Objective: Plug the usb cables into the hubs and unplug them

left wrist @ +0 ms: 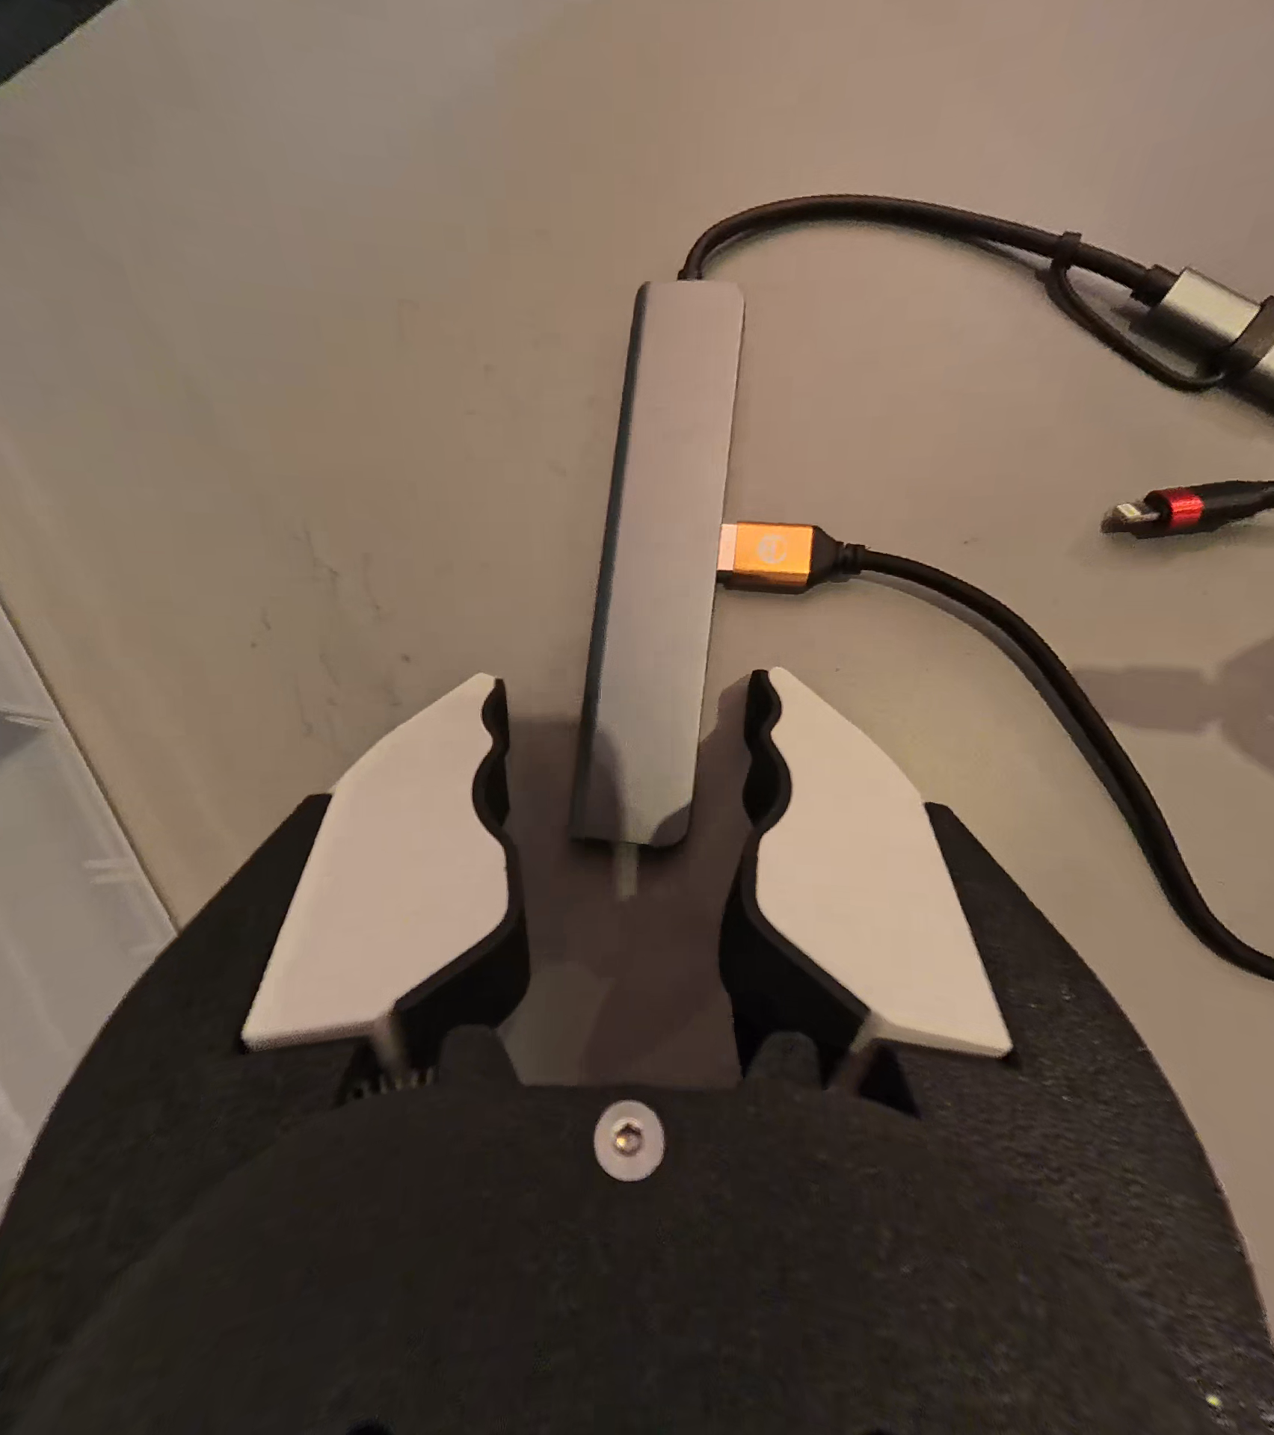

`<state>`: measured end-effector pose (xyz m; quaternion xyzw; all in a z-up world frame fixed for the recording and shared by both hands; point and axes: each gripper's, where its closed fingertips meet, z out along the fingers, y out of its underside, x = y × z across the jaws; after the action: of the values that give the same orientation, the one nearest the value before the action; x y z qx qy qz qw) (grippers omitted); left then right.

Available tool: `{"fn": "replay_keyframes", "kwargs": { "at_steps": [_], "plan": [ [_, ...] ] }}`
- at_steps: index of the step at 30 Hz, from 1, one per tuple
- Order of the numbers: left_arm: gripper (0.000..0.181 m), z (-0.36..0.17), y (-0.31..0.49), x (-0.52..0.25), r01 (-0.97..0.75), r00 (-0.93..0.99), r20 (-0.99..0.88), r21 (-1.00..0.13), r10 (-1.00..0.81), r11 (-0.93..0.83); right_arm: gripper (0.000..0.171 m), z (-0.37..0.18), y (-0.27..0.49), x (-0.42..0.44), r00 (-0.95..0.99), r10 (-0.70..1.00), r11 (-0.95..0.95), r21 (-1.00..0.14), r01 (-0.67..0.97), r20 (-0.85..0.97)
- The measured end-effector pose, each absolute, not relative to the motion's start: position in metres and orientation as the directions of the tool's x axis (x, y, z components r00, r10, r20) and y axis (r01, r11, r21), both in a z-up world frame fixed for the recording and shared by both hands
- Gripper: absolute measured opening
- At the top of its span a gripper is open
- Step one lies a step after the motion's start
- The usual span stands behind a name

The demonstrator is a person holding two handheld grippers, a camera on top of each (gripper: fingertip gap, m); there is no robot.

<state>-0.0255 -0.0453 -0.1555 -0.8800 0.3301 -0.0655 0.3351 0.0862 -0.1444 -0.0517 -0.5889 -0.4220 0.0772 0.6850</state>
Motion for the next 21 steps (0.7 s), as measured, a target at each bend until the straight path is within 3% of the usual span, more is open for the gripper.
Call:
{"fn": "replay_keyframes", "kwargs": {
  "at_steps": [8,10,14,21],
  "plan": [
    [0.051,-0.158,-0.047,-0.021,-0.521,0.757,-0.030,-0.630,-0.653,-0.576,0.007,-0.058,-0.143,0.085,0.617,0.606,0.284,-0.861,0.422,0.503],
    [0.029,-0.158,-0.049,-0.020,-0.554,0.729,-0.050,-0.628,-0.682,-0.546,0.007,-0.059,-0.143,0.084,0.613,0.606,0.285,-0.858,0.427,0.507],
    [0.029,-0.157,-0.053,-0.015,-0.558,0.709,-0.012,-0.621,-0.705,-0.550,0.007,-0.061,-0.142,0.083,0.608,0.606,0.283,-0.853,0.438,0.513],
    [0.029,-0.149,-0.089,0.012,-0.399,0.595,0.426,-0.580,-0.682,-0.710,0.007,-0.063,-0.142,0.082,0.601,0.609,0.280,-0.849,0.447,0.517]
  ]
}}
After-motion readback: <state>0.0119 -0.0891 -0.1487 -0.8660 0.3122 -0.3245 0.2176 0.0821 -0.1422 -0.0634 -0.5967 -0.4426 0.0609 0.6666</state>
